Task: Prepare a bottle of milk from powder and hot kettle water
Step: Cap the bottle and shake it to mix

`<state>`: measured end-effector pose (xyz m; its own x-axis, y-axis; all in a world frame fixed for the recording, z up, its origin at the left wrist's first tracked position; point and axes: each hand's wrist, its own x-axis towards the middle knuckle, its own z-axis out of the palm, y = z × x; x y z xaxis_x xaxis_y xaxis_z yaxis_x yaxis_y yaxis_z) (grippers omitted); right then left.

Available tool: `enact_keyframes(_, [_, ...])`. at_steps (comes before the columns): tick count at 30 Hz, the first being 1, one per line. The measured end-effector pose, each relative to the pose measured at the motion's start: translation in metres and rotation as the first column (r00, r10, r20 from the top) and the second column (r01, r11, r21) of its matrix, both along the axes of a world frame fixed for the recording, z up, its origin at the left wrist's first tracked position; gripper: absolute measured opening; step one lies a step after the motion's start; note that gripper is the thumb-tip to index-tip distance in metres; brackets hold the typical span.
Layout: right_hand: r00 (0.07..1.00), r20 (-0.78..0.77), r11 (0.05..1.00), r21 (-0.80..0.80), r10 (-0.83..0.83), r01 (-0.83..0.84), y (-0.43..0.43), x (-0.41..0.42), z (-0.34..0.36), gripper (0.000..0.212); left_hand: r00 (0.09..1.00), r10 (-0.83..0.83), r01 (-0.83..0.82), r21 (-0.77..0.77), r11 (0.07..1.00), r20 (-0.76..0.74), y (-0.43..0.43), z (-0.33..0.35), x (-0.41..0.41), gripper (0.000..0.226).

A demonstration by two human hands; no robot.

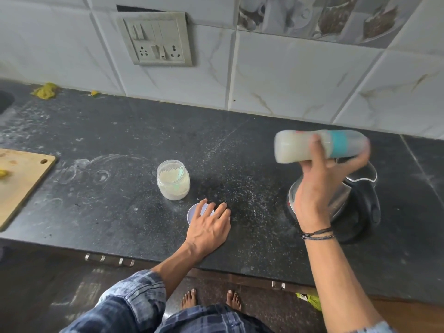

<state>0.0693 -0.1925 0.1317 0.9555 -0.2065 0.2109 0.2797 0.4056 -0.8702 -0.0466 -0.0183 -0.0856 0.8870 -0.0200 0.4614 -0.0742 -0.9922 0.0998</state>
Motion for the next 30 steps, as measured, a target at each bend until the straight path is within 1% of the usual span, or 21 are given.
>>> enact_keyframes(2, [0.989, -0.014, 0.973, -0.176, 0.148, -0.148, 0.002, -0.006, -0.001, 0.099, 1.000, -0.017, 0.017, 0.003, 1.000, 0.011, 0.001, -0.001, -0.001, 0.023])
enact_keyframes(3, [0.984, 0.008, 0.959, -0.225, 0.180, -0.173, -0.001, -0.007, -0.003, 0.097, 1.000, -0.019, 0.018, 0.004, 1.000, 0.016, 0.001, 0.000, 0.000, 0.023])
enact_keyframes(4, [0.988, 0.051, 0.967, -0.216, 0.148, -0.133, -0.002, -0.009, 0.000, 0.095, 1.000, -0.014, 0.014, 0.002, 1.000, 0.019, 0.001, 0.000, 0.001, 0.022])
enact_keyframes(5, [0.995, 0.070, 0.989, -0.129, 0.076, -0.067, -0.003, -0.008, 0.004, 0.095, 1.000, -0.007, 0.007, -0.001, 1.000, 0.023, 0.000, -0.001, 0.001, 0.021])
enact_keyframes(6, [0.998, 0.062, 1.000, -0.002, -0.001, 0.001, -0.004, -0.007, 0.005, 0.097, 1.000, 0.000, 0.000, -0.006, 1.000, 0.028, -0.001, -0.001, 0.001, 0.020])
enact_keyframes(7, [0.997, 0.044, 0.996, 0.066, -0.057, 0.054, -0.004, -0.005, 0.002, 0.100, 1.000, 0.004, -0.004, -0.007, 1.000, 0.031, -0.001, -0.002, 0.001, 0.020])
enact_keyframes(8, [0.999, 0.021, 0.996, 0.078, -0.048, 0.047, -0.001, -0.007, 0.005, 0.101, 1.000, 0.003, -0.003, -0.006, 1.000, 0.030, -0.001, -0.002, 0.001, 0.019])
enact_keyframes(11, [0.989, 0.029, 0.972, -0.191, 0.145, -0.137, 0.002, -0.016, -0.003, 0.090, 1.000, -0.007, 0.007, -0.001, 1.000, 0.019, 0.001, -0.002, 0.000, 0.020])
enact_keyframes(12, [0.991, 0.056, 0.976, -0.186, 0.123, -0.111, 0.001, -0.018, -0.001, 0.091, 1.000, -0.003, 0.003, -0.003, 1.000, 0.016, 0.001, -0.002, 0.001, 0.019])
enact_keyframes(14, [0.999, 0.046, 1.000, 0.024, -0.019, 0.018, -0.001, -0.015, 0.005, 0.097, 1.000, 0.007, -0.007, -0.009, 1.000, 0.017, -0.001, -0.002, 0.001, 0.018])
enact_keyframes(15, [0.997, 0.026, 0.993, 0.094, -0.076, 0.073, -0.002, -0.011, 0.005, 0.100, 1.000, 0.009, -0.009, -0.010, 1.000, 0.018, -0.001, -0.002, 0.001, 0.018])
enact_keyframes(16, [0.998, 0.011, 0.992, 0.110, -0.063, 0.062, 0.000, -0.011, 0.008, 0.101, 1.000, 0.007, -0.006, -0.012, 1.000, 0.018, -0.001, -0.002, 0.001, 0.018])
enact_keyframes(19, [0.994, 0.056, 0.987, -0.136, 0.089, -0.081, 0.001, -0.015, 0.005, 0.092, 1.000, -0.007, 0.008, -0.017, 1.000, 0.026, 0.001, -0.002, 0.000, 0.019])
enact_keyframes(20, [0.994, 0.079, 0.991, -0.119, 0.071, -0.061, -0.001, -0.015, 0.007, 0.092, 1.000, -0.004, 0.005, -0.021, 1.000, 0.028, 0.001, -0.002, 0.001, 0.019])
enact_keyframes(22, [0.997, 0.061, 0.997, 0.067, -0.041, 0.037, -0.005, -0.013, 0.015, 0.097, 1.000, 0.003, -0.002, -0.031, 1.000, 0.025, -0.001, -0.002, 0.002, 0.018])
enact_keyframes(23, [0.996, 0.046, 0.990, 0.119, -0.076, 0.070, -0.007, -0.009, 0.014, 0.099, 1.000, 0.003, -0.002, -0.034, 0.999, 0.024, -0.001, -0.002, 0.002, 0.018])
enact_keyframes(24, [0.998, 0.034, 0.992, 0.121, -0.047, 0.043, -0.006, -0.009, 0.018, 0.099, 1.000, -0.001, 0.002, -0.034, 0.999, 0.023, 0.000, -0.003, 0.002, 0.018])
enact_keyframes(26, [0.996, 0.046, 0.993, -0.089, 0.076, -0.072, -0.004, -0.012, 0.018, 0.089, 1.000, -0.010, 0.011, -0.029, 1.000, 0.025, 0.001, -0.003, 0.000, 0.018])
enact_keyframes(27, [0.994, 0.060, 0.986, -0.146, 0.096, -0.086, -0.006, -0.012, 0.014, 0.086, 1.000, -0.012, 0.013, -0.027, 1.000, 0.025, 0.001, -0.003, 0.000, 0.018])
enact_keyframes(28, [0.996, 0.072, 0.991, -0.127, 0.060, -0.050, -0.006, -0.013, 0.015, 0.086, 1.000, -0.009, 0.009, -0.028, 1.000, 0.023, 0.001, -0.002, 0.001, 0.018])
enact_keyframes(30, [0.998, 0.038, 0.994, 0.091, -0.059, 0.055, -0.006, -0.013, 0.019, 0.091, 1.000, 0.000, 0.000, -0.035, 0.999, 0.014, -0.001, -0.002, 0.002, 0.017])
